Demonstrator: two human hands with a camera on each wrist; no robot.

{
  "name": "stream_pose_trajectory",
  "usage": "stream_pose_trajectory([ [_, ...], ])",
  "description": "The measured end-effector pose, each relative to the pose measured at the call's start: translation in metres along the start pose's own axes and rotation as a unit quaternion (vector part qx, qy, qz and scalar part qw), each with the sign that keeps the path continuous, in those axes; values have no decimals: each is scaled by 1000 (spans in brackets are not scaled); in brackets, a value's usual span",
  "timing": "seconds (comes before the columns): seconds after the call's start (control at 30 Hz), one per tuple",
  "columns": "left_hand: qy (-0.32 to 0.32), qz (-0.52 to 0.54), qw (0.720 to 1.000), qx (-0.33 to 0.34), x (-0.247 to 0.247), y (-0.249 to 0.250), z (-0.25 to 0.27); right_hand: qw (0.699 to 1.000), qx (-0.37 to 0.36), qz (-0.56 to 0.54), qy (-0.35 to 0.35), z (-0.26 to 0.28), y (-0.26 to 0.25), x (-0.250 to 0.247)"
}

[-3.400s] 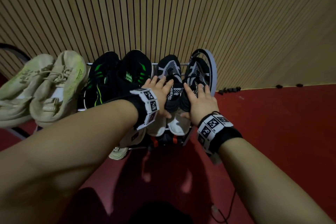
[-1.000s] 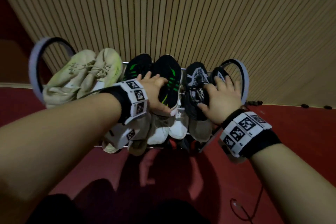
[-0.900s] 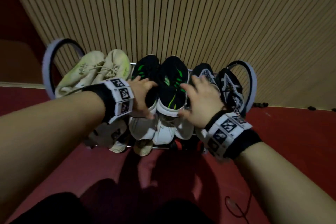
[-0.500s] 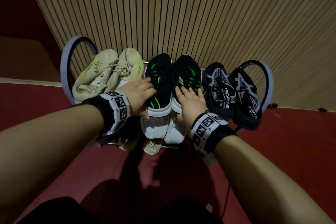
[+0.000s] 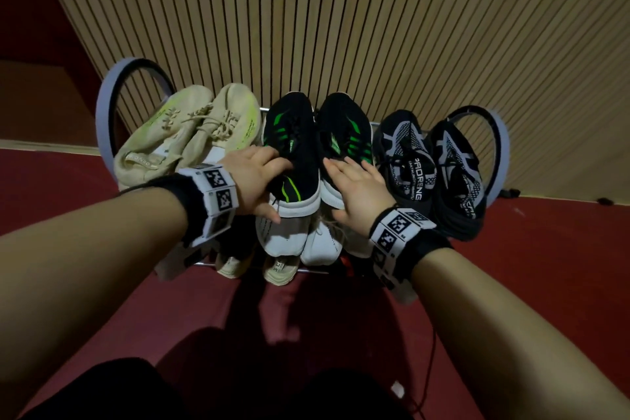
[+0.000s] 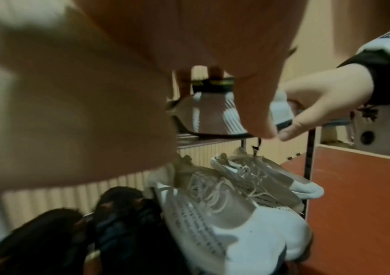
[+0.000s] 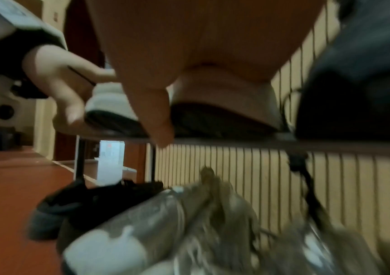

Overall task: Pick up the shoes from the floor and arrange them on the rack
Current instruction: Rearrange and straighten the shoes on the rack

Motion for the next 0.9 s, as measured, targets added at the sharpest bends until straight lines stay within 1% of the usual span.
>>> stream_pose_trajectory([
  [0.07,17,32,999,-10,0,-8,12,1000,10,6,-15,1,-3,-3],
  [0.17,47,20,997,-52,-9,-24,28,997,45,13,-61,0,-14,-19],
  [0.23,52,20,994,-97,-18,-42,37,997,40,6,-59,-3,-33,-37],
  [0.27,50,45,990,-126,-21,-55,42,998,30,8,-49,-7,-45,-45],
  [0.3,43,76,984,-156,-23,-67,49,999,18,11,-37,-11,-59,-52],
  [0.37,0,110,971,-212,-21,-91,67,1000,-11,18,-19,-20,-88,-59],
  [0.43,-48,94,962,-250,-13,-106,87,998,-35,48,-28,-31,-117,-53],
  [0.47,-56,78,961,-258,-8,-110,95,995,-41,76,-43,-35,-132,-47],
  [0.5,-48,63,962,-261,-4,-113,100,992,-39,104,-60,-40,-145,-41],
  [0.57,-4,55,968,-246,1,-117,101,988,-8,135,-80,-49,-165,-32],
  [0.67,51,65,971,-225,-3,-115,96,990,45,112,-79,-57,-176,-32],
  [0.77,54,65,971,-224,-3,-111,94,993,36,86,-71,-59,-172,-29],
  [0.9,54,61,971,-226,0,-106,95,998,-1,50,-28,-64,-154,-27],
])
Point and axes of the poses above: each hand's wrist, its own z-axis away from the middle knuckle, its own x-axis out of the palm, y = z × x, the point moved 3 cm from there along -z, towards the middle knuckle, and after that the axes turned 6 degrees about z, right-handed, at the moved point
